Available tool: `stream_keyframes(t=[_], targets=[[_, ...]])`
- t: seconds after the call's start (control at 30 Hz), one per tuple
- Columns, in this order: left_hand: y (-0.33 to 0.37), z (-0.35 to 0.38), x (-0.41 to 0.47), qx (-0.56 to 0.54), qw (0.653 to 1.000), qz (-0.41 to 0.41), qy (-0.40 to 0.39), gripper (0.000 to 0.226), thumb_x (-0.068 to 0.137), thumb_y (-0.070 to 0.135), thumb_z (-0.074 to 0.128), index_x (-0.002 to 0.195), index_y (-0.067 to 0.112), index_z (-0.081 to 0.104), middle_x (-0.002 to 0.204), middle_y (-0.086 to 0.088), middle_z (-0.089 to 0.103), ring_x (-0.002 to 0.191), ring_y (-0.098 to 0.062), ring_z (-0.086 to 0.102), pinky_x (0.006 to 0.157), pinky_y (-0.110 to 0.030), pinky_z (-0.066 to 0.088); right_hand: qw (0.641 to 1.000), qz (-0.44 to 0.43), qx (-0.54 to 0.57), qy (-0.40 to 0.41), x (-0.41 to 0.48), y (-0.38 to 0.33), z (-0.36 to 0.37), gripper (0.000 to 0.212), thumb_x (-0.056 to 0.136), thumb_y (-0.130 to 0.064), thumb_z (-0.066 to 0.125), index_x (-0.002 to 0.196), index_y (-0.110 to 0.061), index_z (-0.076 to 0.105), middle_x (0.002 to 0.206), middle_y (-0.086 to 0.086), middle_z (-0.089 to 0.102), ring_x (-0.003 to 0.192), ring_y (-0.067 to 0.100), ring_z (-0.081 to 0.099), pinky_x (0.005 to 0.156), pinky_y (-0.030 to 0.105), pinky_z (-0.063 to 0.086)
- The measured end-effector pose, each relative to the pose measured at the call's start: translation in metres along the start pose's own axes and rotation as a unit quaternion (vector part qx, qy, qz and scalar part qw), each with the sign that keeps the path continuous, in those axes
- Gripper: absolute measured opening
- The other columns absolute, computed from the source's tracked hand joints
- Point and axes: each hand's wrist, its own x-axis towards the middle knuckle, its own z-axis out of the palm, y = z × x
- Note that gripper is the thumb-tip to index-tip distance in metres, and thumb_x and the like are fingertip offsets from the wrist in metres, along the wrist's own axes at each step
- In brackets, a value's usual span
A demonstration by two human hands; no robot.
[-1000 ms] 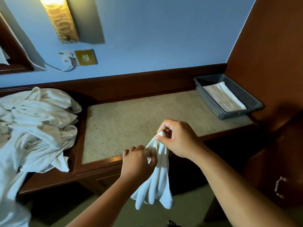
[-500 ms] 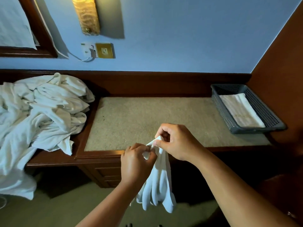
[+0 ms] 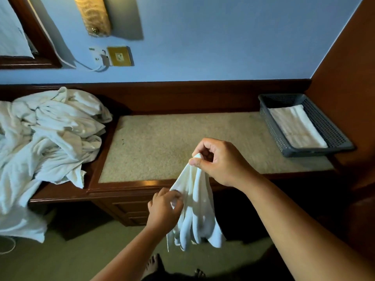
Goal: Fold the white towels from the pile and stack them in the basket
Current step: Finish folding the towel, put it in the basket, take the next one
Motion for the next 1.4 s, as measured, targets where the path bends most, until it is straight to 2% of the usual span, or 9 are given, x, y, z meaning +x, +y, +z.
stream_keyframes(t=[0.03,0.17,0.33,0.47,0.6,0.83,1.07,1.2,1.4], targets=[[0.008,0.000,0.002,-0.028,0.999,0.028,0.020,0.004,0.090,0.046,0.062,0.092,0.050,0.063,0.100,0.021,0.055,0.105,-0.008,0.048,0.090,-0.036,0.030,1.000,0.002,-0.002,-0.010,0.001,0.001,0.000,0.016,0.083,-0.026,0.078,0.077,-0.025,0.063,0.066,-0.011,0.059,0.060,0.003,0.052,0.058,0.018,0.043],[0.036,0.000,0.004,-0.056,0.990,0.117,0.051,0.039,0.084,0.070,0.046,0.100,0.044,0.071,0.093,0.023,0.054,0.098,-0.004,0.047,0.083,-0.033,0.030,0.999,0.029,0.000,-0.032,-0.005,0.012,0.008,0.015,0.082,-0.028,0.078,0.078,-0.025,0.064,0.067,-0.008,0.060,0.060,0.004,0.053,0.059,0.023,0.046],[0.052,-0.007,0.015,-0.027,0.988,0.081,0.131,0.019,0.089,0.047,0.062,0.074,0.036,0.060,0.082,0.017,0.051,0.088,-0.010,0.048,0.082,-0.036,0.032,0.999,0.027,0.019,-0.036,-0.004,0.008,0.001,0.014,0.082,-0.026,0.078,0.077,-0.024,0.065,0.071,0.001,0.063,0.060,0.007,0.051,0.059,0.028,0.046],[0.052,-0.003,0.023,0.079,0.994,0.026,0.073,0.027,0.094,0.041,0.052,0.071,0.026,0.053,0.092,0.006,0.055,0.099,-0.021,0.049,0.093,-0.042,0.036,0.998,0.010,0.023,-0.050,-0.004,0.002,0.005,0.014,0.082,-0.024,0.079,0.079,-0.023,0.066,0.067,-0.002,0.060,0.060,0.002,0.050,0.059,0.023,0.043],[0.013,-0.002,0.032,0.196,0.980,0.003,0.015,0.021,0.090,0.044,0.053,0.093,0.028,0.066,0.106,0.003,0.060,0.113,-0.024,0.051,0.092,-0.041,0.034,0.997,0.035,-0.031,0.058,0.013,0.026,-0.004,0.014,0.080,-0.025,0.080,0.078,-0.023,0.066,0.066,-0.011,0.060,0.060,0.002,0.053,0.060,0.020,0.042],[-0.056,-0.027,0.048,0.380,0.922,-0.039,-0.059,0.030,0.090,0.046,0.052,0.111,0.030,0.066,0.119,0.009,0.062,0.121,-0.021,0.049,0.095,-0.039,0.032,0.979,0.113,-0.059,0.160,0.031,0.081,-0.027,0.013,0.083,-0.028,0.078,0.082,-0.022,0.067,0.073,-0.007,0.065,0.064,0.006,0.058,0.059,0.023,0.043],[-0.124,-0.071,0.045,0.425,0.891,-0.144,-0.064,0.033,0.084,0.049,0.056,0.109,0.030,0.066,0.114,0.014,0.065,0.117,-0.016,0.053,0.096,-0.035,0.032,0.948,0.215,-0.105,0.209,0.039,0.127,-0.051,0.015,0.086,-0.027,0.076,0.087,-0.014,0.069,0.075,-0.006,0.063,0.066,0.009,0.056,0.055,0.016,0.037],[-0.141,-0.090,0.044,0.395,0.906,-0.149,-0.038,0.027,0.082,0.050,0.054,0.099,0.033,0.066,0.101,0.012,0.067,0.110,-0.018,0.057,0.093,-0.038,0.034,0.938,0.257,-0.106,0.207,0.033,0.150,-0.043,0.016,0.086,-0.027,0.076,0.084,-0.015,0.066,0.070,-0.008,0.060,0.063,0.009,0.054,0.056,0.020,0.037],[-0.142,-0.112,0.058,0.082,0.984,-0.156,-0.002,0.019,0.082,0.054,0.075,0.083,0.035,0.077,0.074,0.007,0.072,0.085,-0.026,0.069,0.082,-0.041,0.054,0.925,0.285,-0.109,0.226,0.027,0.171,-0.035,0.014,0.089,-0.028,0.072,0.090,-0.016,0.064,0.081,-0.002,0.062,0.080,0.022,0.058,0.072,0.025,0.038]])
